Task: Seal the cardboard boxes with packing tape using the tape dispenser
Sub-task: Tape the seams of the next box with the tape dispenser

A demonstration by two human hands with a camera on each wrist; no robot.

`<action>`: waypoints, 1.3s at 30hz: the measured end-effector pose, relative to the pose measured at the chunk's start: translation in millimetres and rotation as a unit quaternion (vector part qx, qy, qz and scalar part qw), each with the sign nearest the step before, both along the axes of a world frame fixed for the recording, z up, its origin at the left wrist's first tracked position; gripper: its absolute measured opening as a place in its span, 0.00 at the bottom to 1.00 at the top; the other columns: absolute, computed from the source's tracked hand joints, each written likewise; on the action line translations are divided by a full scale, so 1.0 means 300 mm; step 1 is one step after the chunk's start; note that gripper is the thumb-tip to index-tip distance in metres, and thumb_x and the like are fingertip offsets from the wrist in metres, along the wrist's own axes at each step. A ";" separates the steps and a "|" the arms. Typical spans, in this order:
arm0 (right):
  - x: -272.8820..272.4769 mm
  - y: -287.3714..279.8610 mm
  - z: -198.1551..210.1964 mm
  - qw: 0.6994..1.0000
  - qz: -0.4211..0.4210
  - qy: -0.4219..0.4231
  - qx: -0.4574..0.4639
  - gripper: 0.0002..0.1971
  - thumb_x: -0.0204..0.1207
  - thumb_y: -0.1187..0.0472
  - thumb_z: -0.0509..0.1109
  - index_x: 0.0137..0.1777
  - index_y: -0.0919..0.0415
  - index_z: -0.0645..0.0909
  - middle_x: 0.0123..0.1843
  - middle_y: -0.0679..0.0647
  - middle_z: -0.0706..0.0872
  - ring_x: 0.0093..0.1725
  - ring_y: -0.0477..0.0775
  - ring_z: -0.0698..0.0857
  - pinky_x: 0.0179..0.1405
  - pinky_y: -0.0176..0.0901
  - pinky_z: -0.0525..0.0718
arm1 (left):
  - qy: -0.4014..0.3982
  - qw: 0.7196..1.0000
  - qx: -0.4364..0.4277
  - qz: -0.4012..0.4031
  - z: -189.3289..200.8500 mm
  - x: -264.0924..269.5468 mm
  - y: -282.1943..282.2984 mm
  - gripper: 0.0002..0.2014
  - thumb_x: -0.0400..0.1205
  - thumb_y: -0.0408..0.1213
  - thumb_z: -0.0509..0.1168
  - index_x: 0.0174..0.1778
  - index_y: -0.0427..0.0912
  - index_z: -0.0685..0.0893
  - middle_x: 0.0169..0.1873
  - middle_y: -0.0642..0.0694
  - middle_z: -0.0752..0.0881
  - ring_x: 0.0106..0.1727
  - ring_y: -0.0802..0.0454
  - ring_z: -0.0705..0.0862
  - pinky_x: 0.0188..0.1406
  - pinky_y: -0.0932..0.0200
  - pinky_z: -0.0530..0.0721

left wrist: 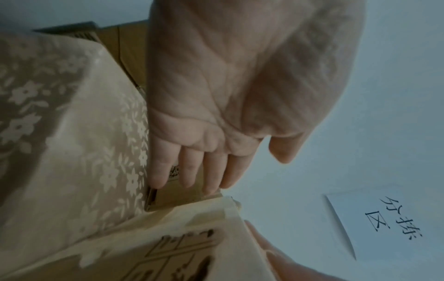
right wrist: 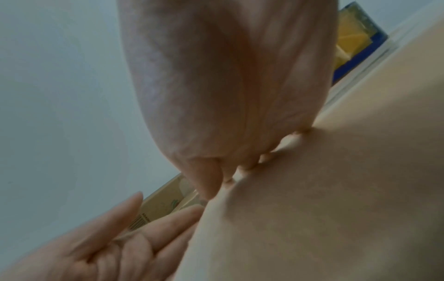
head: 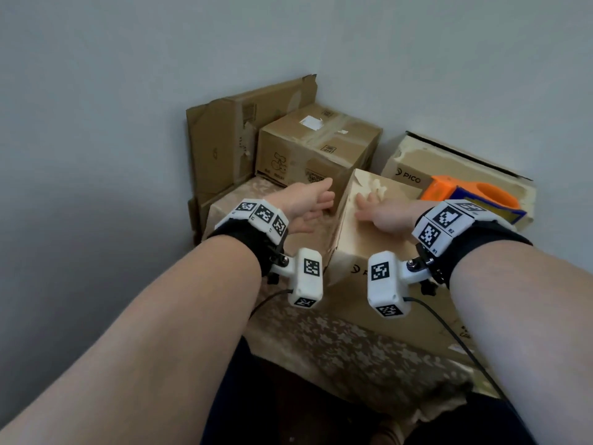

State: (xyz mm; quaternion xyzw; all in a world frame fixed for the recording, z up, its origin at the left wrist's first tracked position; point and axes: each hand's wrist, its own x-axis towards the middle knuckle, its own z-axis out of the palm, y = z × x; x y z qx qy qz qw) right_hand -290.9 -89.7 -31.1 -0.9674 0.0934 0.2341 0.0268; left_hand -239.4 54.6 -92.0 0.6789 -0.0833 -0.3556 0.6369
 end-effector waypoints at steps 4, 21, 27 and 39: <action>0.030 0.009 0.010 0.999 -0.042 0.008 0.007 0.29 0.89 0.50 0.47 0.85 0.62 0.48 0.86 0.60 0.54 0.84 0.60 0.56 0.80 0.51 0.56 | 0.019 0.995 -0.084 -0.059 -0.017 -0.004 -0.021 0.32 0.87 0.59 0.38 0.84 0.45 0.53 0.83 0.54 0.54 0.84 0.56 0.51 0.76 0.57 0.52; 0.057 0.030 -0.017 0.993 -0.110 -0.032 0.023 0.26 0.87 0.50 0.54 0.80 0.64 0.65 0.81 0.59 0.68 0.80 0.59 0.67 0.79 0.53 0.63 | -0.014 0.987 -0.122 -0.100 -0.098 0.021 -0.050 0.33 0.84 0.62 0.48 0.81 0.45 0.65 0.76 0.46 0.73 0.74 0.52 0.73 0.66 0.62 0.70; 0.055 0.033 -0.021 0.993 -0.108 -0.030 0.027 0.26 0.88 0.53 0.53 0.82 0.64 0.62 0.82 0.61 0.65 0.81 0.60 0.64 0.79 0.51 0.61 | 0.001 0.988 -0.087 -0.130 -0.071 -0.034 -0.013 0.29 0.88 0.56 0.39 0.84 0.46 0.56 0.81 0.52 0.62 0.80 0.56 0.60 0.59 0.63 0.57; 0.046 0.006 -0.004 0.999 -0.051 0.014 0.007 0.28 0.88 0.50 0.50 0.85 0.48 0.45 0.87 0.53 0.49 0.85 0.55 0.51 0.83 0.50 0.49 | -0.055 0.981 0.029 -0.185 -0.019 -0.016 0.005 0.23 0.87 0.44 0.57 0.79 0.48 0.66 0.72 0.50 0.76 0.55 0.66 0.82 0.48 0.66 0.80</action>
